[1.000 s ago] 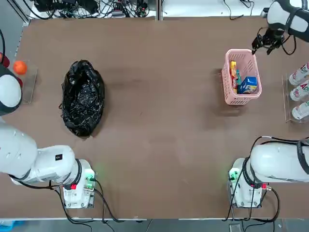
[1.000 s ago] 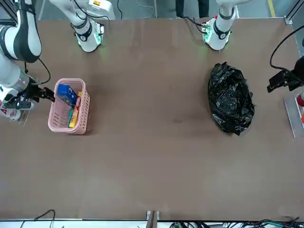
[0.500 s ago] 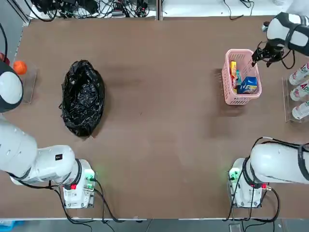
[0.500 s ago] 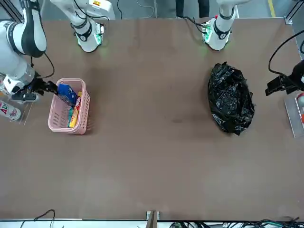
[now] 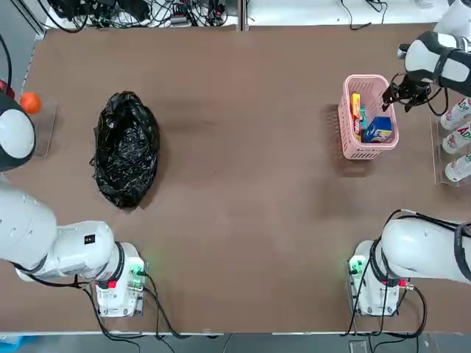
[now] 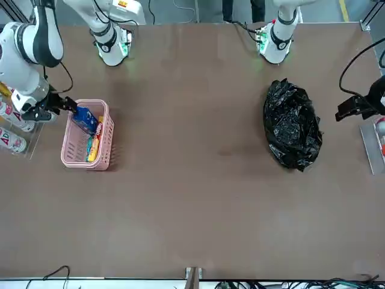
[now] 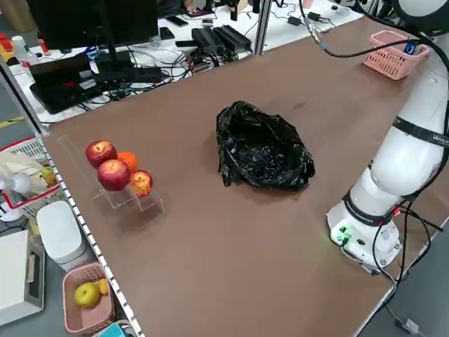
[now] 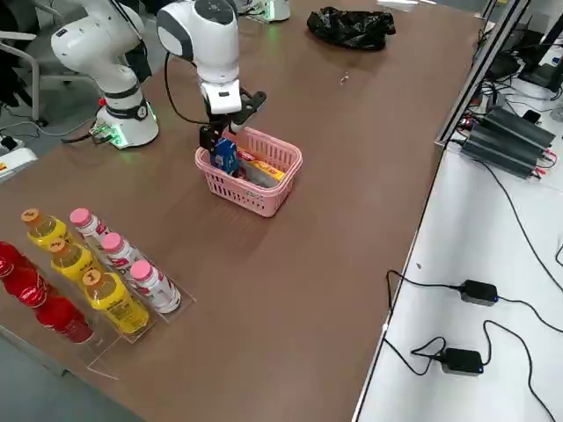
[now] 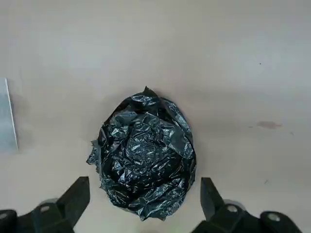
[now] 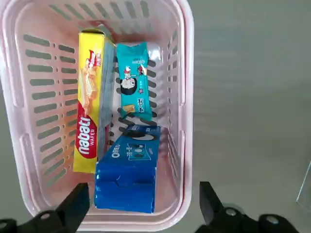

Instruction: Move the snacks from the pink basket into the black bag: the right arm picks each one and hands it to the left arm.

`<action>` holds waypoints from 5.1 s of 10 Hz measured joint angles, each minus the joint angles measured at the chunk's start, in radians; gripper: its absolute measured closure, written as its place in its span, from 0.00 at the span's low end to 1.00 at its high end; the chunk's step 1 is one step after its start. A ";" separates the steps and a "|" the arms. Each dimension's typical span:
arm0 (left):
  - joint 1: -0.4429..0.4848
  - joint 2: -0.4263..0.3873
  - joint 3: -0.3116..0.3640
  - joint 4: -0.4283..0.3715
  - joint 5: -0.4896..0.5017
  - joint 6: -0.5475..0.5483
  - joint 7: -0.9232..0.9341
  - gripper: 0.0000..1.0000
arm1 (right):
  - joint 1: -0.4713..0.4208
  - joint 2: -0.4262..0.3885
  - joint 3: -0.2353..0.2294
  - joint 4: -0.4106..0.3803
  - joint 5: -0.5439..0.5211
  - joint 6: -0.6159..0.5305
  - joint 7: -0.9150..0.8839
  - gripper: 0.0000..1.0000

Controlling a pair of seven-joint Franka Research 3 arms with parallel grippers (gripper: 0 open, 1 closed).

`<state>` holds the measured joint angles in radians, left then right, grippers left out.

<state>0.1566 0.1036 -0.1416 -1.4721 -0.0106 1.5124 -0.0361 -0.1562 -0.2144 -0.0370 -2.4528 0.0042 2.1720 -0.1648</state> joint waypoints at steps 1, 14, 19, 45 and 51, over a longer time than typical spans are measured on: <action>-0.001 0.000 0.000 0.000 0.000 0.000 0.000 0.00 | 0.000 -0.001 0.000 -0.020 0.001 0.021 0.000 0.00; -0.001 0.008 -0.001 -0.004 0.000 0.031 0.006 0.00 | 0.055 -0.008 0.006 -0.146 0.001 0.165 -0.002 0.00; -0.004 0.017 -0.001 -0.004 0.000 0.062 0.006 0.00 | 0.059 -0.008 0.006 -0.162 0.001 0.207 -0.004 0.00; -0.009 0.036 -0.002 -0.005 0.000 0.065 0.006 0.00 | 0.038 0.015 0.000 -0.190 0.001 0.293 -0.094 0.54; -0.009 0.036 -0.002 -0.005 0.000 0.065 0.005 0.00 | 0.044 0.014 0.010 -0.087 0.001 0.117 -0.098 0.54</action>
<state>0.1475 0.1392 -0.1432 -1.4768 -0.0106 1.5773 -0.0312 -0.1127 -0.2005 -0.0274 -2.5400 0.0055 2.2889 -0.2630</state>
